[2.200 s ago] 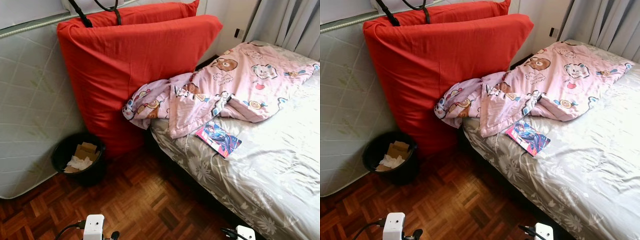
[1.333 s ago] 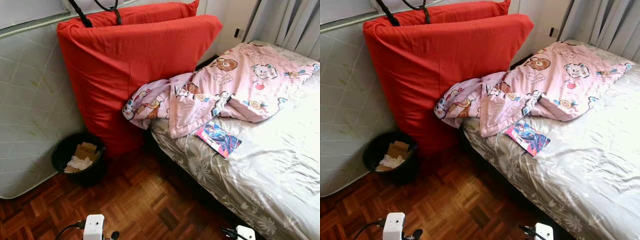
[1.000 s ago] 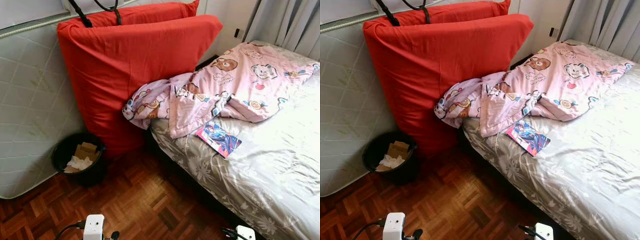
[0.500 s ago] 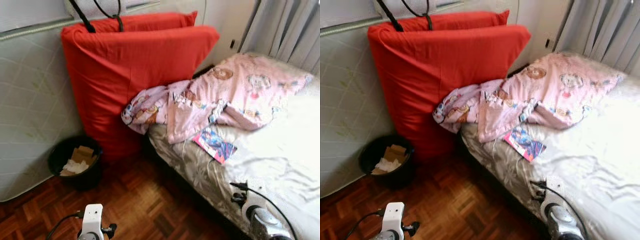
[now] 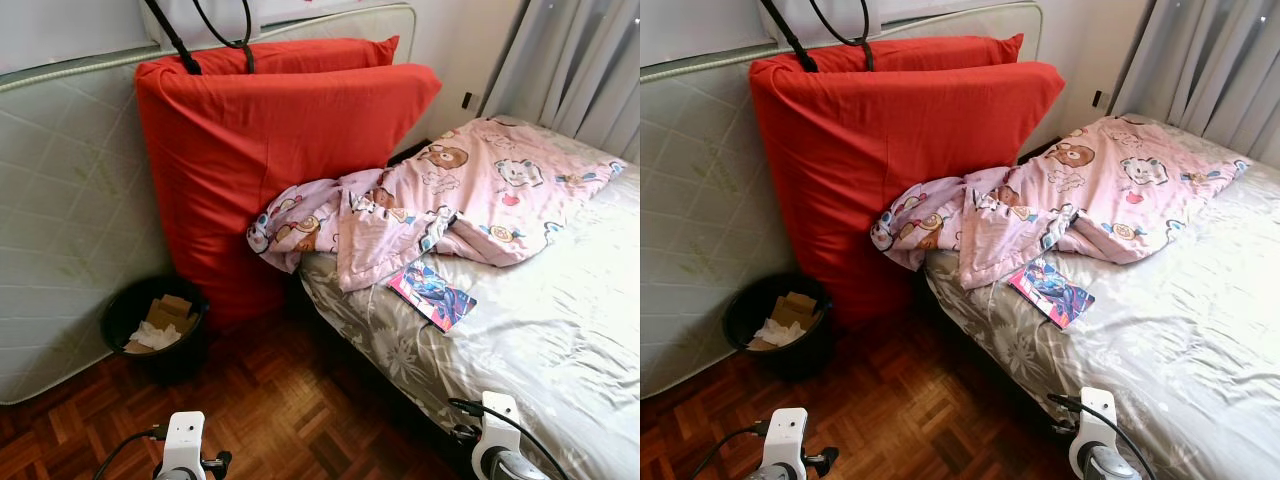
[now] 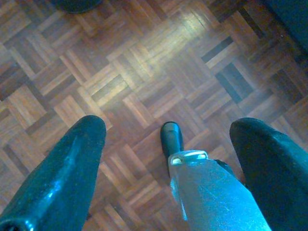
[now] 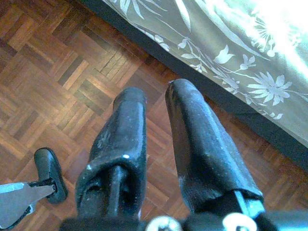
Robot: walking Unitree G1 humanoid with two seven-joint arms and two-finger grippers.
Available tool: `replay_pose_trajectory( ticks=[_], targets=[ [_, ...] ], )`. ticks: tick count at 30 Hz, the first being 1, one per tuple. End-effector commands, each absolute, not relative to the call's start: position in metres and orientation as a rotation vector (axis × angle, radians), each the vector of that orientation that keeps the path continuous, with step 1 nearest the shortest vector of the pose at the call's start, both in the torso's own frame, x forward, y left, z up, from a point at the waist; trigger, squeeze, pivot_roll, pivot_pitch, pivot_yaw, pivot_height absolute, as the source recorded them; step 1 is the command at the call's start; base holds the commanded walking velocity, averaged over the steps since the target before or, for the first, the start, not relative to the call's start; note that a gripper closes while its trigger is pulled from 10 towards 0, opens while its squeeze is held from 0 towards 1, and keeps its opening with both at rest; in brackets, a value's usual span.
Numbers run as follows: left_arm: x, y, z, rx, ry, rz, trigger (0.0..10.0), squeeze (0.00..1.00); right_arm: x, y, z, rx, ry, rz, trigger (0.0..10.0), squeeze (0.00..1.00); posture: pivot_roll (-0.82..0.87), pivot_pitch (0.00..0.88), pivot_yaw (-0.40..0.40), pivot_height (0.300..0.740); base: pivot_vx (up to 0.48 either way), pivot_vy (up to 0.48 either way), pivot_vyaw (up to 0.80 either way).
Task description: Clean up the room
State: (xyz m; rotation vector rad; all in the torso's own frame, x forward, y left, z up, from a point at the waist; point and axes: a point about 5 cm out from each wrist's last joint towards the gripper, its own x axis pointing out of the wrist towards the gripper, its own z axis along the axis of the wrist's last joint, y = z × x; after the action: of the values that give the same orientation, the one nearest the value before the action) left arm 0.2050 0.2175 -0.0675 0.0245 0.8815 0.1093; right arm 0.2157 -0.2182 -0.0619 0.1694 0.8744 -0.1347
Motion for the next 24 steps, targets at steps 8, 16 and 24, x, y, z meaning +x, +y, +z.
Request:
replay_pose_trajectory(
  ticks=[8,16,24],
  targets=[
    [0.2091,0.2249,-0.0603,0.152,0.768,0.142,10.0,0.0,0.2201,-0.2184,-0.0586,0.169,0.835,-0.134,10.0,0.0,-0.05,0.0,-0.032,0.74,0.0,0.0,0.0],
    [0.2088,0.2241,-0.0606,0.14,0.766,0.135,10.0,0.0,0.2221,-0.2186,-0.0567,0.159,0.805,-0.126,10.0,0.0,-0.05,0.0,-0.033,0.74,0.0,0.0,0.0],
    [0.2066,0.2229,-0.0634,0.15,0.809,0.102,10.0,0.0,0.2203,-0.2183,-0.0583,0.137,0.837,-0.103,10.0,0.0,-0.05,0.0,-0.034,0.74,0.0,0.0,0.0]
  ],
)
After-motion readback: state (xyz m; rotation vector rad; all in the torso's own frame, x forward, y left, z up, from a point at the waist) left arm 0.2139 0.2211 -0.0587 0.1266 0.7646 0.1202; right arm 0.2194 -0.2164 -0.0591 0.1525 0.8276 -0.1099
